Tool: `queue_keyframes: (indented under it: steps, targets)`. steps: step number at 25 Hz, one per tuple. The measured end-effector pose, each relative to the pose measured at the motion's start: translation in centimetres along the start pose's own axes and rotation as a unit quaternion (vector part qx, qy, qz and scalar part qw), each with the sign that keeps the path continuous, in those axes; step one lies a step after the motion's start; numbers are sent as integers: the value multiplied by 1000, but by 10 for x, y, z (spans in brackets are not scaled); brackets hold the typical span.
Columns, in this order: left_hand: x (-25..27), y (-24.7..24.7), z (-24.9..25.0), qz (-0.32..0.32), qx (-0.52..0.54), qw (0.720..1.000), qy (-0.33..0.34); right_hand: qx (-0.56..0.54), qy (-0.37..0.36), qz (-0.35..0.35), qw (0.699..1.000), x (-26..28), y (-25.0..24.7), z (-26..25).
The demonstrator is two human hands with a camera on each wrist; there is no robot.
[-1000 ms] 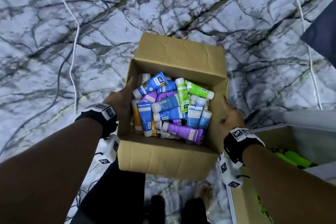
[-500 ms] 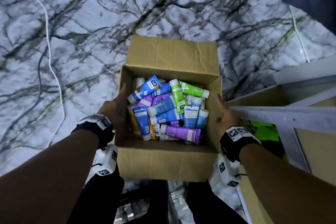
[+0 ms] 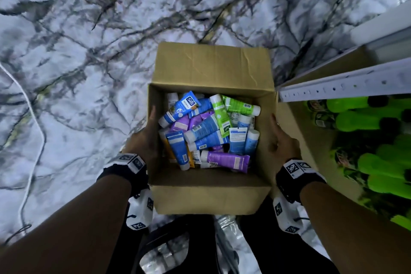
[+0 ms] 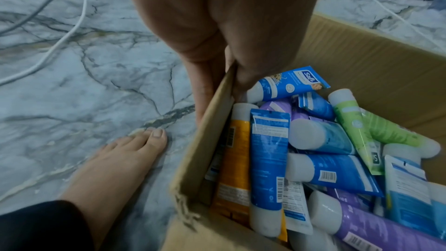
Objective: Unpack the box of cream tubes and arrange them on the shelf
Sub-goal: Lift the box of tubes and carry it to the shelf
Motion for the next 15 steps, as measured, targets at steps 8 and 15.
queue_keyframes:
  steps: [8, 15]
  targets:
    - [-1, 33, -20, 17, -48, 998, -39, -52, 18, 36, 998, 18, 14, 28]
    - [34, 32, -18, 76, -141, 985, -59, 47, 60, -34, 997, 22, 17, 38]
Point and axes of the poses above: each hand's wrist, its own x-axis away from the middle knuckle, its own y-axis out of the palm, z = x × y, the point moved 8 cm from there along -x, towards the middle knuckle, and after that the axes turned 1 degree about x, right-handed, at the moved point
